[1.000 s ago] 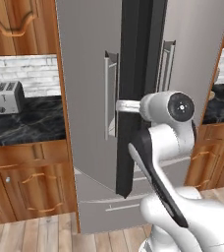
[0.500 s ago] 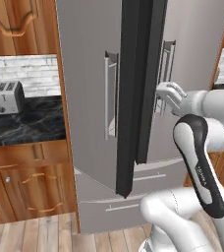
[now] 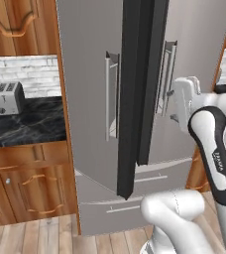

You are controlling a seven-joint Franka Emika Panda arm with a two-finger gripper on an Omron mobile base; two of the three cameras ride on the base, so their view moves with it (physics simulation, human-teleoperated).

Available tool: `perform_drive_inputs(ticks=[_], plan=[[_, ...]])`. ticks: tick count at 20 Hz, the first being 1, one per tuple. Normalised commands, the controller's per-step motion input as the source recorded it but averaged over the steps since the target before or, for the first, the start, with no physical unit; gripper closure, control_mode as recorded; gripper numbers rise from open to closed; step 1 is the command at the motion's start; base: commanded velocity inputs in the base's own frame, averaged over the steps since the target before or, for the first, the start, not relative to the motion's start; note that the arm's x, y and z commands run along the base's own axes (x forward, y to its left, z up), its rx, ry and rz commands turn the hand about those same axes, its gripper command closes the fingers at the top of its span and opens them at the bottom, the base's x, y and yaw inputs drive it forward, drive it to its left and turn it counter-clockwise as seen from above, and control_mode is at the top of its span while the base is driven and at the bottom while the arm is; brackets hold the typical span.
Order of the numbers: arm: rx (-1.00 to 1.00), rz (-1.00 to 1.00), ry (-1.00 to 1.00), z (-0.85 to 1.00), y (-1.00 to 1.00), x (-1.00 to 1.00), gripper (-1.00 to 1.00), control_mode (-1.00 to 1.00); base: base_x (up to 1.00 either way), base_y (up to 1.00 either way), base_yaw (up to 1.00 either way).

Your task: Retrieve the banana and orange from the fridge and place them into the bowl on the dining table.

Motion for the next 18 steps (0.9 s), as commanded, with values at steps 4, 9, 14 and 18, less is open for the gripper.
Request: perform_drive_inputs(ticks=[4,9,14,18], plan=[[0.03,0.00,0.14,-0.14,0.19,0.56,-1.00,-1.00,0.00,0.00,0.00],[0.00,0.00,-0.01,-0.20,0.12,0.65,-1.00,-1.00,0.00,0.00,0.00],[0.00,0.00,0.00,-0.03,0.03,0.65,-1.00,-1.00,0.00,0.00,0.00],[0.00,0.00,0.00,0.00,0.05,0.74,-1.00,-1.00,0.00,0.00,0.00]])
